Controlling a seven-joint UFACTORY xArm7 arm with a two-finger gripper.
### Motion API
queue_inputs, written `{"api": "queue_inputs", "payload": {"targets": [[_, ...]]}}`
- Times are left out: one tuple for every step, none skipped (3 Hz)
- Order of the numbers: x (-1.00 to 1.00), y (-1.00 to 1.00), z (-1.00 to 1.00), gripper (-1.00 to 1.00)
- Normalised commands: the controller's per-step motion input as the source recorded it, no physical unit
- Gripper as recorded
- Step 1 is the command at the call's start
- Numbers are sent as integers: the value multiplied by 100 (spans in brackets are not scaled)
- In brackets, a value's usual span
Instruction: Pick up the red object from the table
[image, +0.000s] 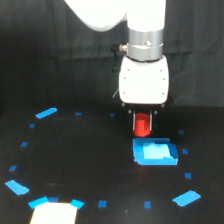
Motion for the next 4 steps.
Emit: {"api": "queue_inputs", "payload": {"targets": [[-18,71,100,-100],[1,56,100,-100],[-30,86,100,-60],[2,60,100,-60]]}}
